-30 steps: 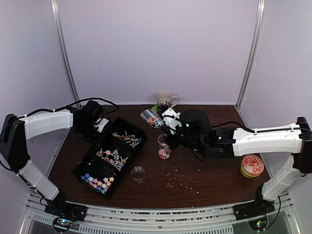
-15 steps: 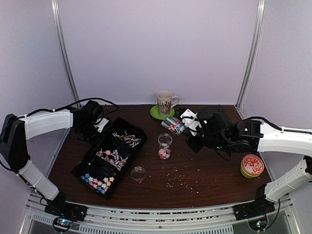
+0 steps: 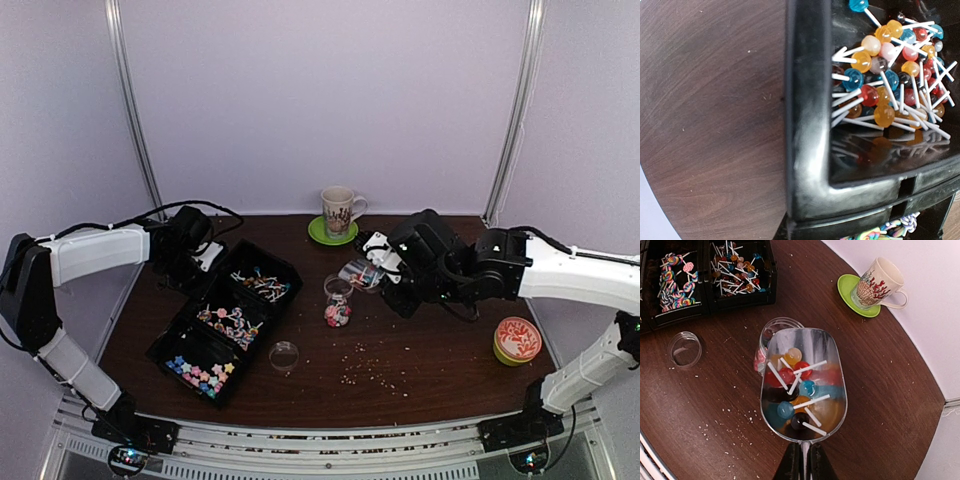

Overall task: Pack the candies
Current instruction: Place the fake candies in the packing bottle.

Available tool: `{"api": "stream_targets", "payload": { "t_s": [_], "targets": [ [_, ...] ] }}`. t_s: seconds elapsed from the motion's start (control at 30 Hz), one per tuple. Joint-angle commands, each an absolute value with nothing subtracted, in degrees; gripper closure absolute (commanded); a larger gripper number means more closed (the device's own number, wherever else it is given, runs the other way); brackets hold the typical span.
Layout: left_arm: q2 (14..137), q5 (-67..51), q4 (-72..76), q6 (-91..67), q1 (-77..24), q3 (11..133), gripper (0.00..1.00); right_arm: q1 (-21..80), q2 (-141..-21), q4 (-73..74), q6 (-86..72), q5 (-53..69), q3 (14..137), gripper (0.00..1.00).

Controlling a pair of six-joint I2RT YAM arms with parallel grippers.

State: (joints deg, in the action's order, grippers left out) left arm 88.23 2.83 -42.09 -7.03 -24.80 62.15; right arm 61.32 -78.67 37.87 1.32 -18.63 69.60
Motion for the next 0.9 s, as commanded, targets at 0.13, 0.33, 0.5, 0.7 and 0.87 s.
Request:
{"api": "stream_targets", "payload": {
  "t_s": [0.13, 0.33, 0.5, 0.7, 0.87],
  "targets": [
    [87.1, 1.0, -39.5, -8.4, -24.4, 64.9, 1.0, 61.1, -82.4, 44.5, 0.7, -18.5, 75.4, 1.0],
    [86.9, 0.9, -39.5, -8.4, -24.4, 64.9, 1.0, 60.9, -84.8, 47.8, 0.8, -19.4, 78.1, 1.0],
    [86.7, 0.8, -39.5, -8.5, -24.4, 64.9, 1.0, 60.9, -86.6, 49.5, 0.8, -20.5, 79.5, 1.0],
    [86.6, 0.8, -39.5, -8.4, -24.4, 65.0, 1.0, 60.8, -87.6, 51.0, 1.1, -21.0, 80.8, 1.0],
    [86.7, 0.7, -39.5, -8.3, -24.4, 65.0, 1.0, 60.9, -88.6, 53.2, 1.4, -21.4, 82.8, 1.0]
  ]
}}
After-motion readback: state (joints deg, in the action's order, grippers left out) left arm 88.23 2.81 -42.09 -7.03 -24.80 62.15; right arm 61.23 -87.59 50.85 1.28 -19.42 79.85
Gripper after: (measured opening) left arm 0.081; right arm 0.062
